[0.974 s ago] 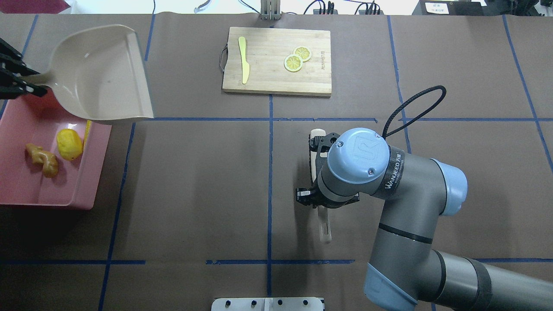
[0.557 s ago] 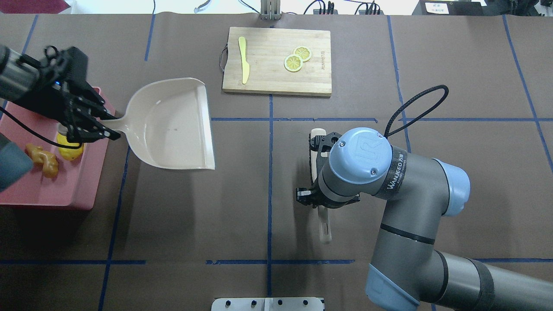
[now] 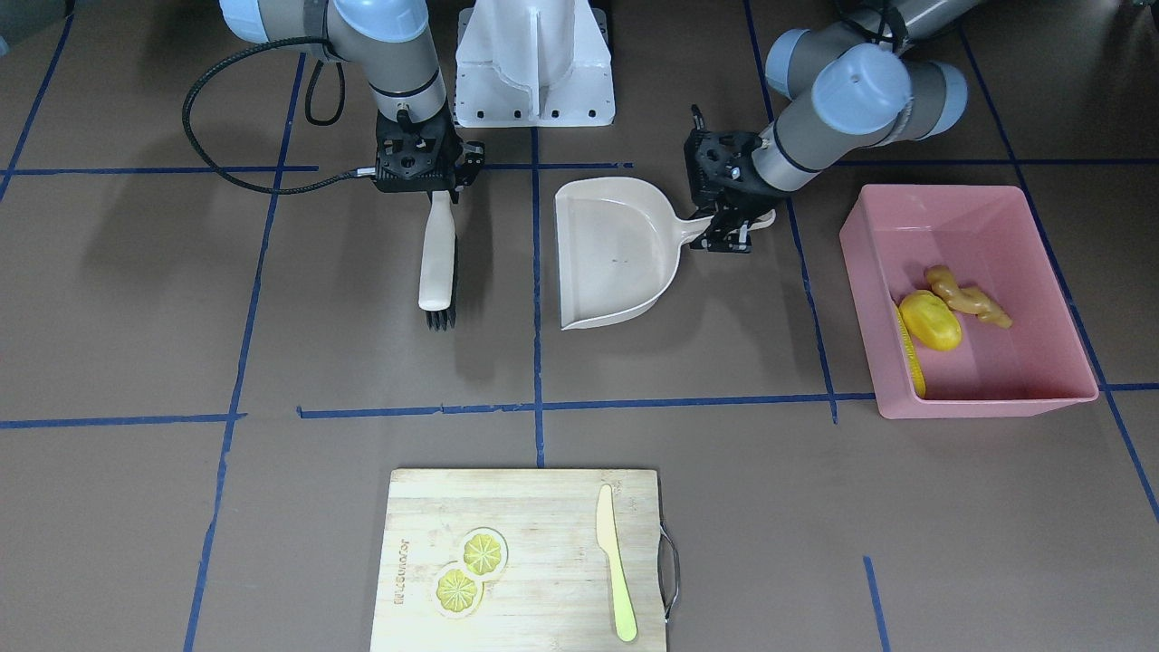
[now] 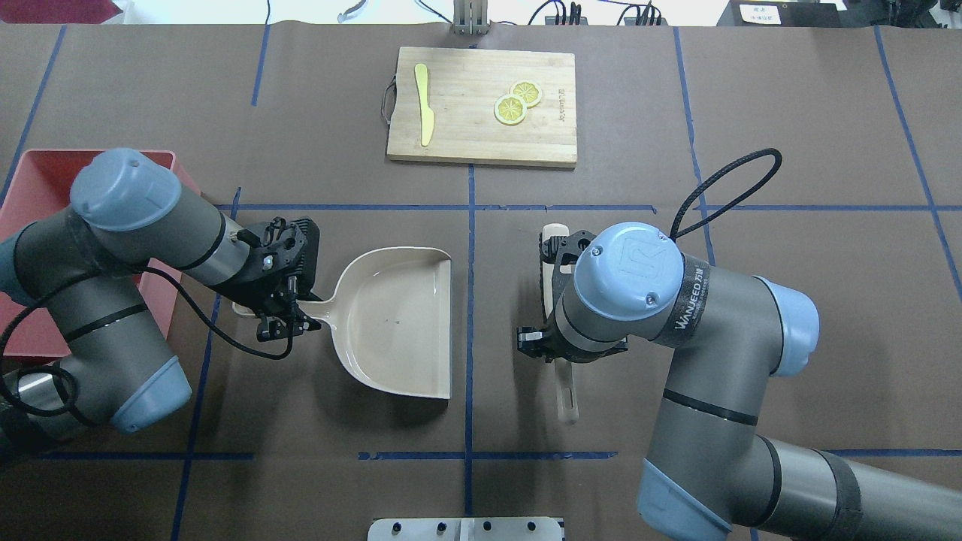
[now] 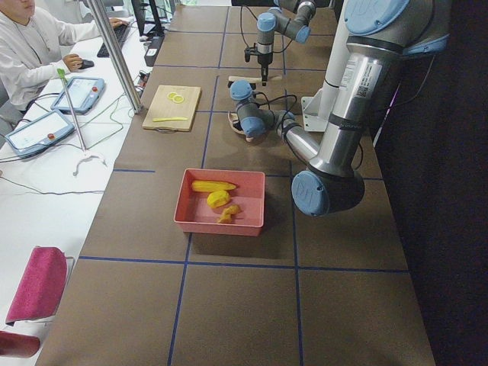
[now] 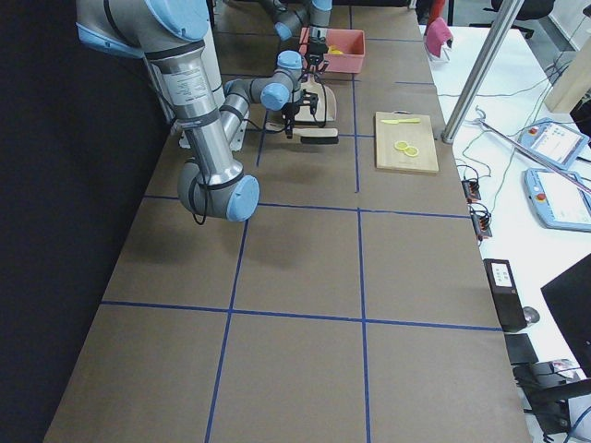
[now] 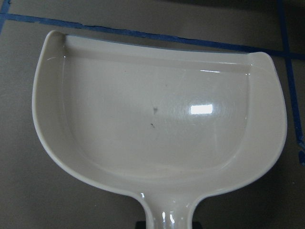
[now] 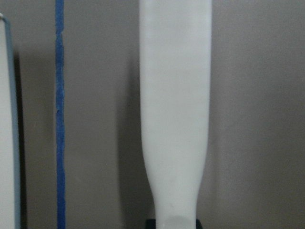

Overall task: Sweep and dump trash into bin
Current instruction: 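Lower the empty dustpan back onto the table with the left gripper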

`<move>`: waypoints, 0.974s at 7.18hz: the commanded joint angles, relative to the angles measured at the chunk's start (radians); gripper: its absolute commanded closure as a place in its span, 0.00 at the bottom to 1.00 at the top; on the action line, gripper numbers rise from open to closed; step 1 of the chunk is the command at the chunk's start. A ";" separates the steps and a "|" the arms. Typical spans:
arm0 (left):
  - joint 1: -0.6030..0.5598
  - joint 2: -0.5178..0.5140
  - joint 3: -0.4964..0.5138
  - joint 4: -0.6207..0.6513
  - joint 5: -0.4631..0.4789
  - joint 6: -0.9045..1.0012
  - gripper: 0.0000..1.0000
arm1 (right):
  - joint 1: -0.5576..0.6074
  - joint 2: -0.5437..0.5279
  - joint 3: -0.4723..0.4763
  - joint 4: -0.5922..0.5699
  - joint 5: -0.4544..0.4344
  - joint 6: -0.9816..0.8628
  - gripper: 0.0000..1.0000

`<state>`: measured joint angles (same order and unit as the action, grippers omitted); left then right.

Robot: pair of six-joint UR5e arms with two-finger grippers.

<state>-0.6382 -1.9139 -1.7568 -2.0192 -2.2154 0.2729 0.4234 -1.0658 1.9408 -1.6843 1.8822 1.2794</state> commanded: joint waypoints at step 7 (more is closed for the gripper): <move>-0.087 -0.014 -0.056 -0.064 0.025 -0.023 0.00 | 0.000 -0.002 -0.005 0.000 0.002 -0.002 1.00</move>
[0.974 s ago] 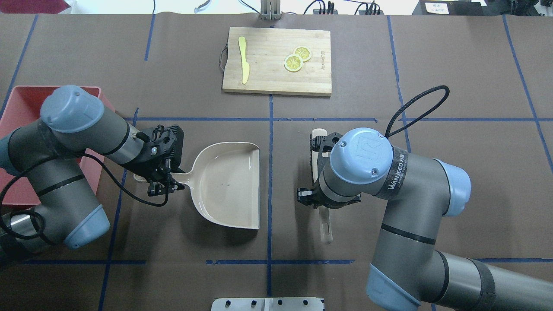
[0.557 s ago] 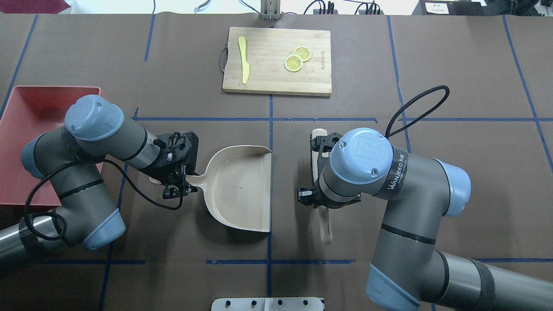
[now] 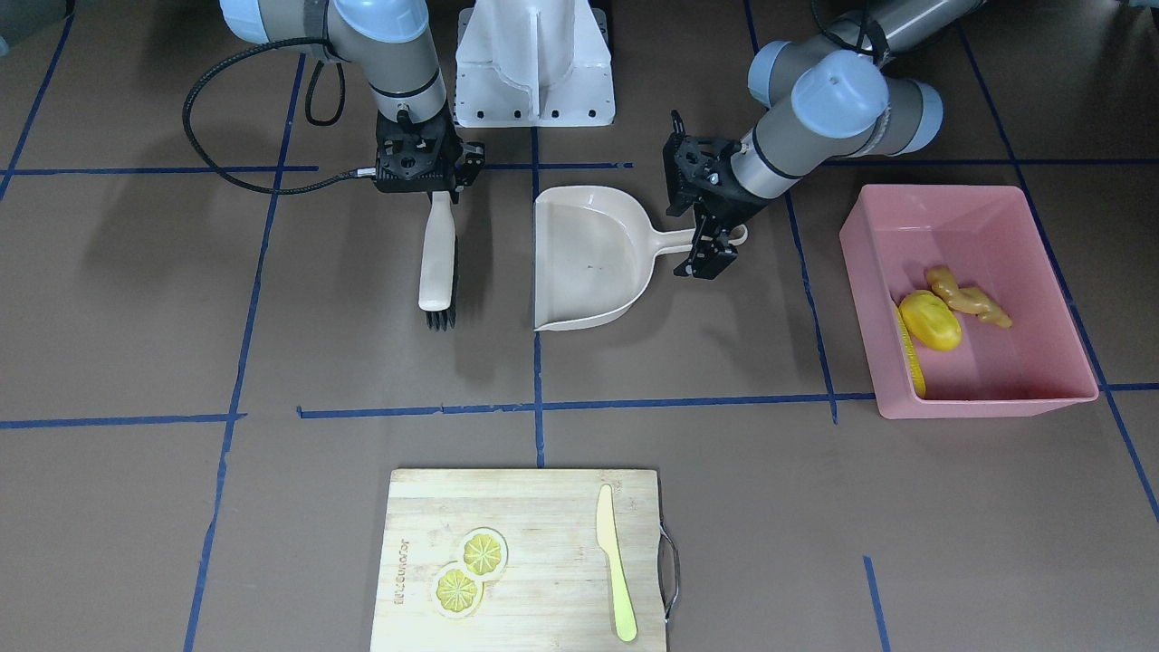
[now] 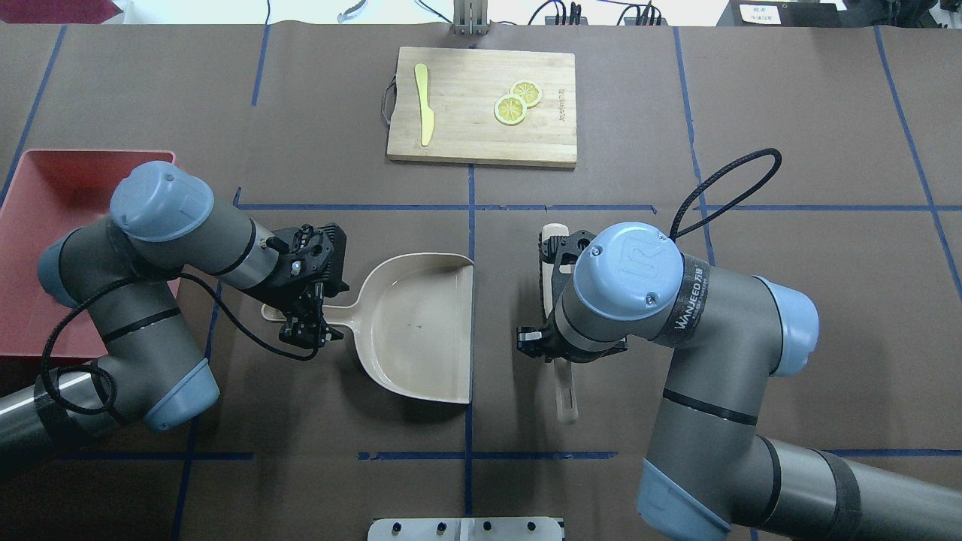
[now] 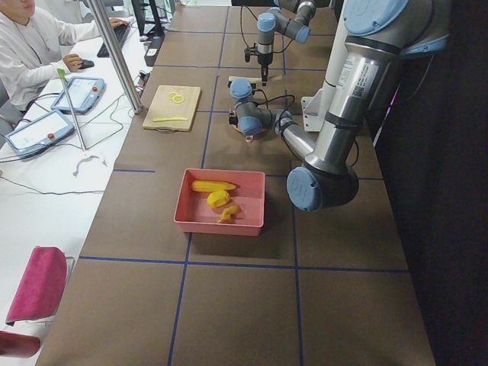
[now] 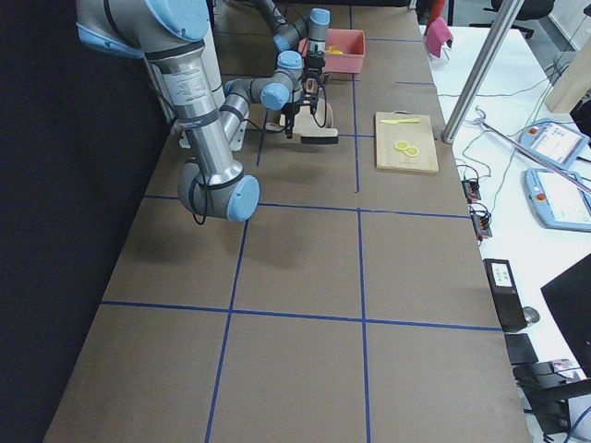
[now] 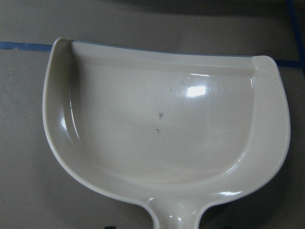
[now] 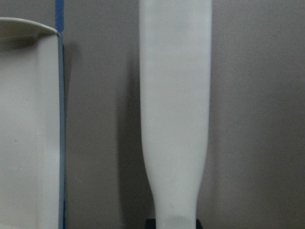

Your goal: Sweep and dump trash into bin

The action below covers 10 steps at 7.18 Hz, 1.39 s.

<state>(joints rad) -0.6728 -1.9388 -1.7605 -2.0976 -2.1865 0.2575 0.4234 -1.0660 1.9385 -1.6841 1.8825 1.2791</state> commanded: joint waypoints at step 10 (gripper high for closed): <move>-0.833 0.327 0.137 0.339 -0.139 -0.015 0.00 | 0.294 -0.205 0.057 -0.003 0.182 -0.341 1.00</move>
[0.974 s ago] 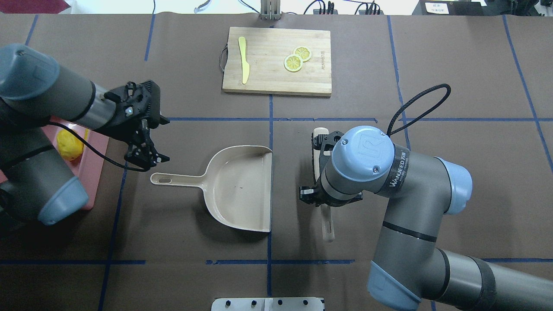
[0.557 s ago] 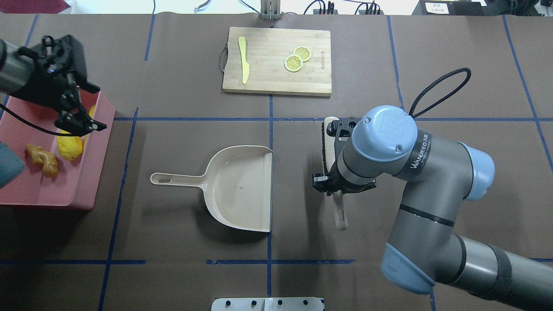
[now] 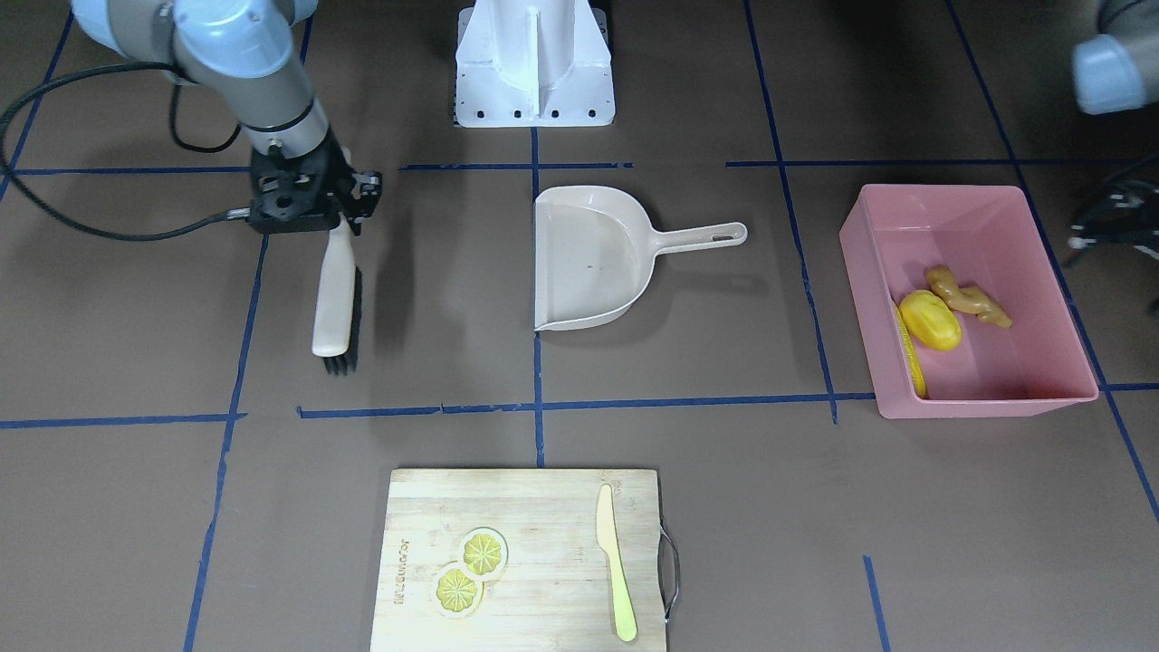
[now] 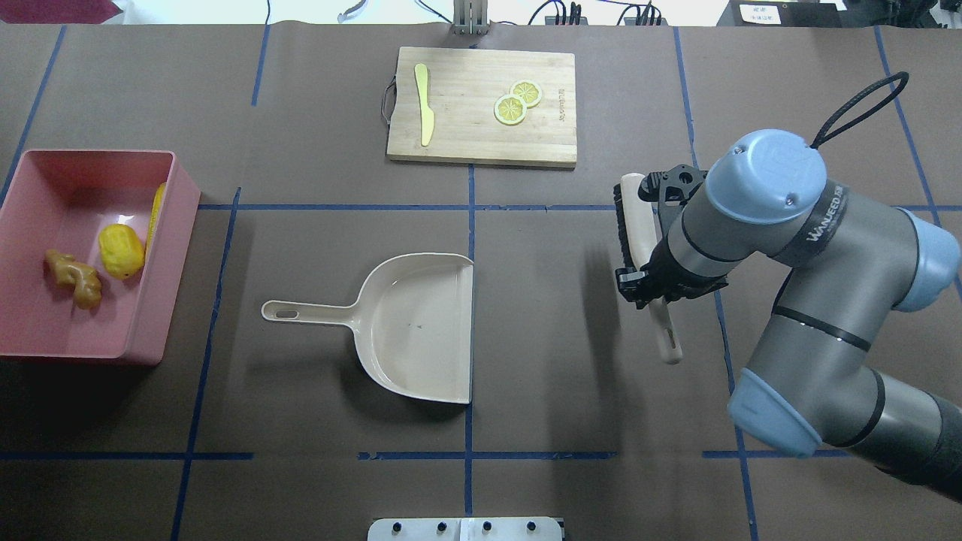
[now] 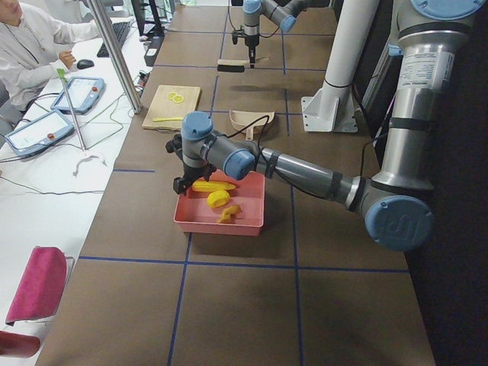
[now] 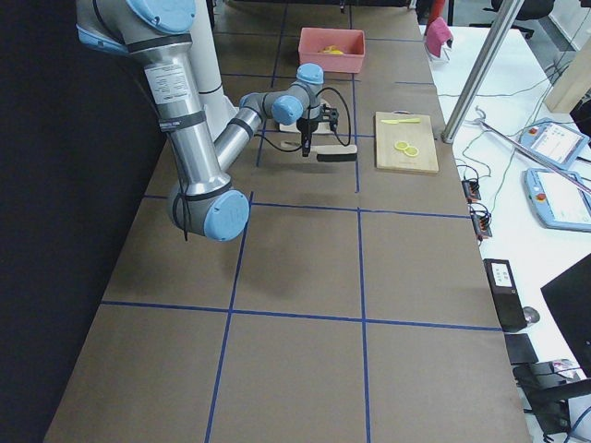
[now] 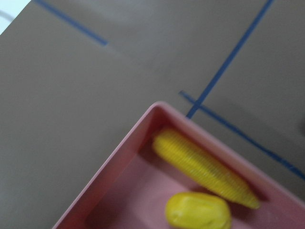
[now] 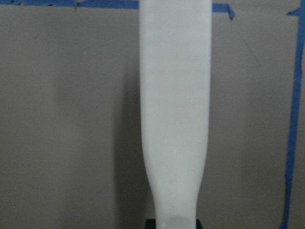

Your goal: Sweep and dump trash into bin

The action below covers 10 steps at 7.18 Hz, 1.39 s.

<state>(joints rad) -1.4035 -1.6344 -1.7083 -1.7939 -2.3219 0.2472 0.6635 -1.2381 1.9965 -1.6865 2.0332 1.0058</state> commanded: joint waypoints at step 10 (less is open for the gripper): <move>-0.170 0.065 0.087 0.418 -0.027 -0.072 0.00 | 0.317 -0.595 -0.178 0.600 0.147 -0.332 1.00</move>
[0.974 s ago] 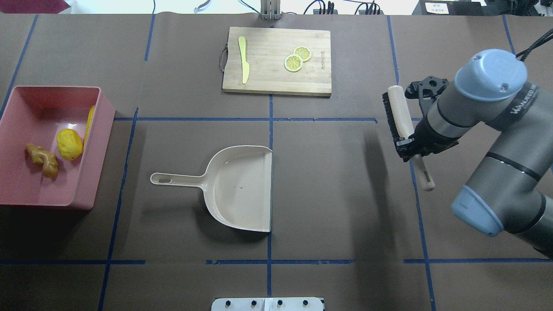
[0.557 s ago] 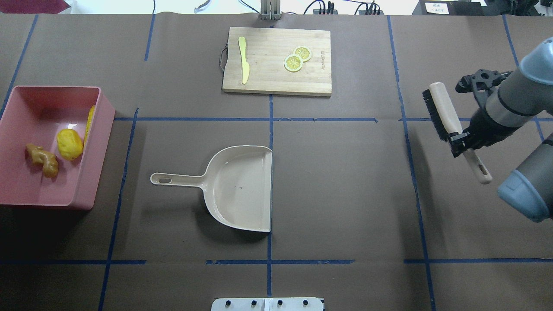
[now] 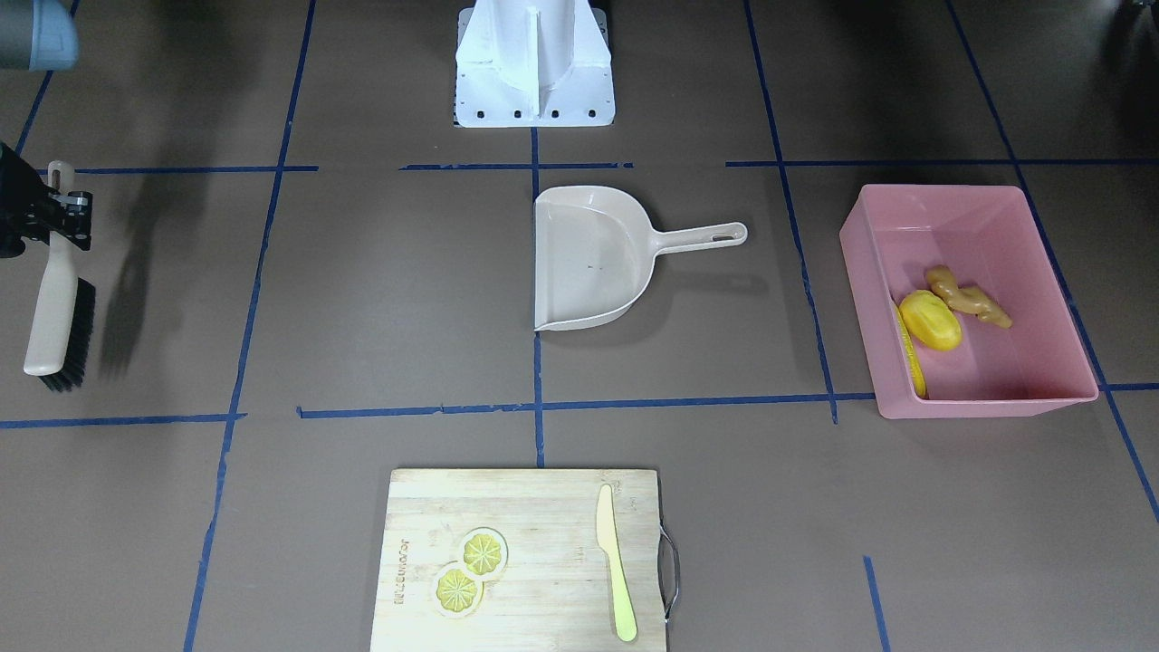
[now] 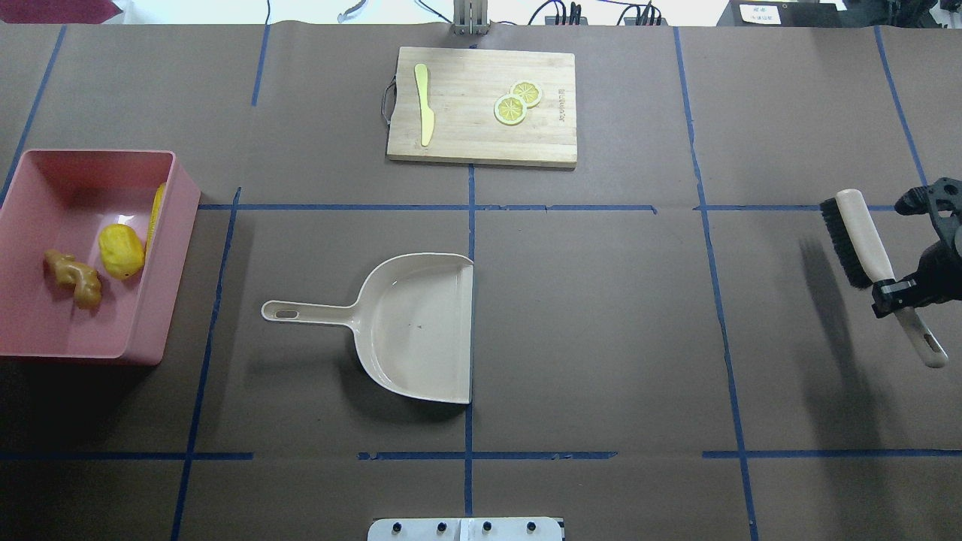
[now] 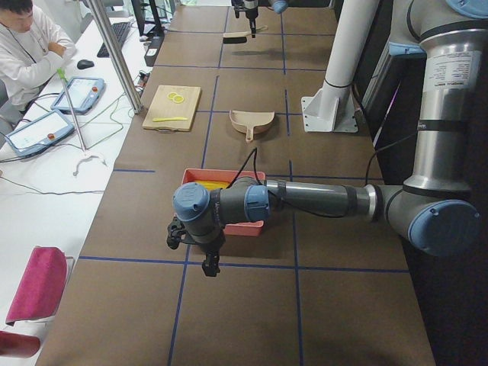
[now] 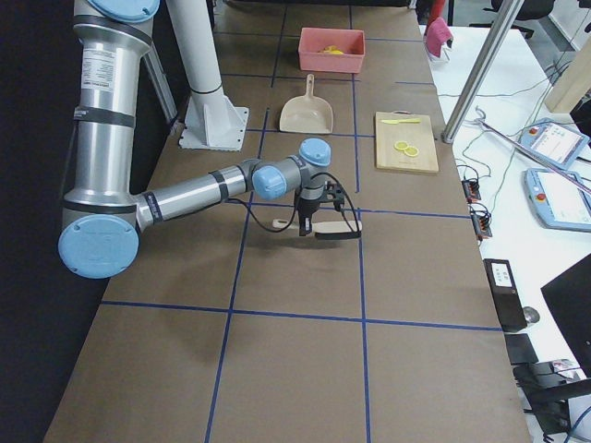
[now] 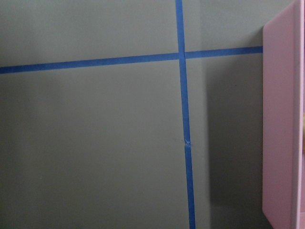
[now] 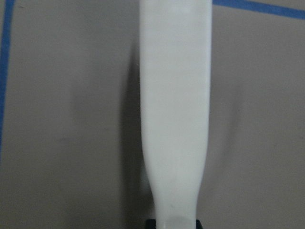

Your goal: Sweep and dump trash into bin

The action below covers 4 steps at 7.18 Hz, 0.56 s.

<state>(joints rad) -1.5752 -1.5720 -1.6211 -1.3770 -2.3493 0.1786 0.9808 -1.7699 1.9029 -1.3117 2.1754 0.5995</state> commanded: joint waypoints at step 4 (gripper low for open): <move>0.000 0.004 -0.003 0.001 -0.001 -0.005 0.00 | -0.049 -0.106 -0.128 0.328 0.009 0.197 0.93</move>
<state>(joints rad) -1.5754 -1.5681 -1.6244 -1.3760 -2.3500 0.1746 0.9587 -1.8685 1.7816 -0.9910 2.1841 0.7896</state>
